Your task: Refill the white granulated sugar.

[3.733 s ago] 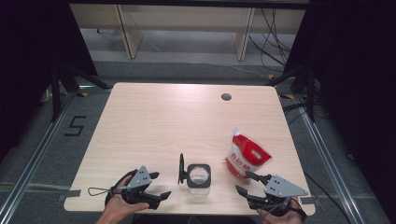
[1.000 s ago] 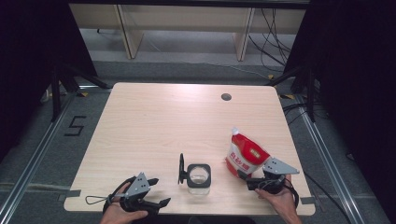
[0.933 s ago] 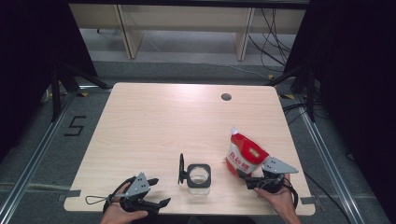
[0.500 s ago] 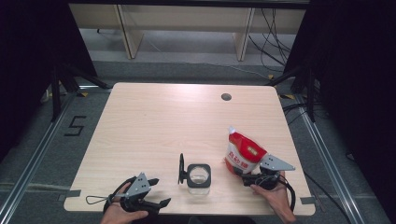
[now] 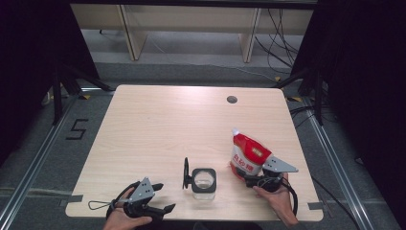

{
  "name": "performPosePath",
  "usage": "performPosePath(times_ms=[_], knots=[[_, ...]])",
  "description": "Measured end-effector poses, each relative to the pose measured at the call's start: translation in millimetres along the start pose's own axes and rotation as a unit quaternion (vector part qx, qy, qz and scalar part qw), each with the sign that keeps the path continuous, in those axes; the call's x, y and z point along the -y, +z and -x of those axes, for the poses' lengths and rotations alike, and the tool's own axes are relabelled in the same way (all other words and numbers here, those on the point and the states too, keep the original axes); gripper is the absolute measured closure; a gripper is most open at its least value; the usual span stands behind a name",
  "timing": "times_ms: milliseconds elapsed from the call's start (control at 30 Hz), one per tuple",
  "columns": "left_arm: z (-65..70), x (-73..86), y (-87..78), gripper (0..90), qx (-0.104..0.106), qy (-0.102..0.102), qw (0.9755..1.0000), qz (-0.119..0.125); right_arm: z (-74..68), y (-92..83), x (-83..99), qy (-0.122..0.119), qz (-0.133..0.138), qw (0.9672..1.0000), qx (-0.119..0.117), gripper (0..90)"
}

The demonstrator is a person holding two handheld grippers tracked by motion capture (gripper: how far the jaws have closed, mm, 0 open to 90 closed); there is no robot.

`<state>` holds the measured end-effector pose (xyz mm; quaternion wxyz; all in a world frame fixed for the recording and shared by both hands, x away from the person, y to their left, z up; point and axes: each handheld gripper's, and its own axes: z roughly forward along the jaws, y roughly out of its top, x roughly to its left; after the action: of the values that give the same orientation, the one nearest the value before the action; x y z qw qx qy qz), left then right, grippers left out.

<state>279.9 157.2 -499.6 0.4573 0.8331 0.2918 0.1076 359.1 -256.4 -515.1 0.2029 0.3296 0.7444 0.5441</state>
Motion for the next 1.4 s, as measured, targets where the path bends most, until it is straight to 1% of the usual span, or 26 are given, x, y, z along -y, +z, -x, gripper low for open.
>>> performPosePath(times_ms=[33, 67, 100, 133, 233, 367, 400, 433, 500, 600, 633, 700, 733, 767, 800, 867, 933, 1000, 1067, 1133, 1167, 1233, 1267, 1300, 1333, 1400], knots=[[0.0, 0.0, 0.0, 19.6, 0.000, 0.000, 1.0000, 0.000, 0.0, 0.0, 0.0, 0.000, 0.000, 1.0000, 0.000, 27.0], [1.0, -0.1, 0.1, 19.6, -0.001, -0.003, 1.0000, 0.003, -3.6, 0.9, -0.3, 0.021, -0.004, 0.9997, -0.015, 26.7], [0.0, -0.2, -0.6, 19.6, -0.004, 0.004, 1.0000, -0.003, -3.6, 0.9, -0.3, 0.021, -0.004, 0.9997, -0.015, 26.7], [2.3, 0.5, 1.4, 19.6, 0.003, -0.014, 0.9998, 0.011, -2.9, 0.9, -0.9, 0.006, -0.004, 1.0000, -0.005, 26.6], [2.2, 0.4, 1.5, 19.6, 0.004, -0.013, 0.9998, 0.012, -3.8, 3.9, -0.4, -0.005, -0.002, 1.0000, 0.002, 26.8], [1.8, 0.3, 1.1, 19.6, 0.004, -0.010, 0.9999, 0.009, -2.4, 5.6, -2.2, -0.019, -0.006, 0.9998, -0.006, 26.7], [1.7, 0.4, 1.1, 19.7, 0.003, -0.009, 0.9999, 0.008, -4.5, 5.1, -1.7, -0.010, -0.013, 0.9998, 0.007, 26.8], [1.6, 0.4, 1.1, 19.7, 0.003, -0.009, 0.9999, 0.008, -3.2, 7.3, -1.7, -0.022, -0.008, 0.9997, 0.006, 27.4], [2.3, 0.5, 1.5, 19.7, 0.004, -0.013, 0.9998, 0.012, -2.8, 7.6, -1.7, -0.022, -0.009, 0.9997, 0.010, 27.5], [1.6, 0.4, 1.2, 19.7, 0.003, -0.009, 0.9999, 0.008, -3.7, 7.8, -2.7, -0.015, -0.006, 0.9998, -0.007, 28.2], [2.1, 0.3, 0.8, 19.7, 0.001, -0.008, 0.9999, 0.007, -1.8, 8.6, -2.6, -0.033, -0.010, 0.9994, -0.001, 28.1], [2.0, 0.5, 0.9, 19.7, 0.003, -0.006, 1.0000, 0.006, -2.7, 9.1, -2.8, -0.032, -0.012, 0.9994, -0.004, 28.1], [1.2, 0.3, 1.1, 19.7, 0.003, 0.000, 1.0000, 0.007, -4.8, 7.8, -3.1, -0.015, -0.018, 0.9997, -0.002, 28.1], [1.6, 0.4, 1.2, 19.7, 0.004, -0.004, 1.0000, 0.006, -5.6, 8.2, -3.1, -0.010, -0.019, 0.9998, -0.002, 28.5], [1.9, 0.5, 1.2, 19.8, 0.004, -0.006, 1.0000, 0.006, -5.9, 7.6, -3.3, -0.012, -0.027, 0.9996, -0.002, 32.0], [1.8, 0.4, 1.0, 19.8, 0.004, -0.005, 1.0000, 0.006, -6.7, 8.9, -2.9, -0.018, -0.019, 0.9997, 0.000, 34.7], [-0.1, -0.3, 0.5, 19.9, 0.004, 0.012, 0.9999, 0.009, -6.3, 6.9, -3.3, -0.007, -0.026, 0.9996, 0.002, 36.0], [-0.1, -0.2, 0.4, 20.0, 0.004, 0.012, 0.9999, 0.008, -6.2, 8.7, -2.4, -0.006, -0.014, 0.9999, 0.000, 36.3], [1.4, 0.3, 0.4, 20.0, 0.003, -0.001, 0.9999, 0.012, -7.2, 6.7, -3.3, -0.003, -0.023, 0.9997, 0.004, 36.8], [0.6, -0.2, 0.0, 20.1, 0.002, 0.003, 0.9999, 0.013, -9.4, 5.4, -4.6, -0.003, -0.029, 0.9996, 0.006, 37.1], [-1.7, -0.7, -1.9, 20.1, -0.002, 0.017, 0.9999, 0.000, -10.4, 4.4, -5.8, -0.008, -0.033, 0.9994, 0.007, 37.2], [0.4, 0.2, -1.3, 20.1, -0.003, -0.002, 1.0000, 0.006, -12.5, 3.9, -7.7, -0.020, -0.035, 0.9992, 0.006, 37.6], [1.2, 0.3, -0.7, 20.1, -0.001, -0.007, 0.9999, 0.011, -16.8, 0.6, -9.8, -0.023, -0.048, 0.9986, 0.004, 37.7], [1.1, 0.4, -0.7, 20.1, -0.001, -0.007, 0.9999, 0.011, -16.8, 0.6, -9.8, -0.023, -0.048, 0.9986, 0.004, 37.7], [1.5, 0.5, -0.7, 20.1, 0.000, -0.010, 0.9999, 0.011, -15.5, 0.4, -10.8, -0.040, -0.043, 0.9983, 0.003, 37.8], [1.3, 0.6, -0.6, 20.1, 0.000, -0.011, 0.9999, 0.012, -18.2, -1.3, -12.2, -0.050, -0.046, 0.9977, -0.005, 37.8]])
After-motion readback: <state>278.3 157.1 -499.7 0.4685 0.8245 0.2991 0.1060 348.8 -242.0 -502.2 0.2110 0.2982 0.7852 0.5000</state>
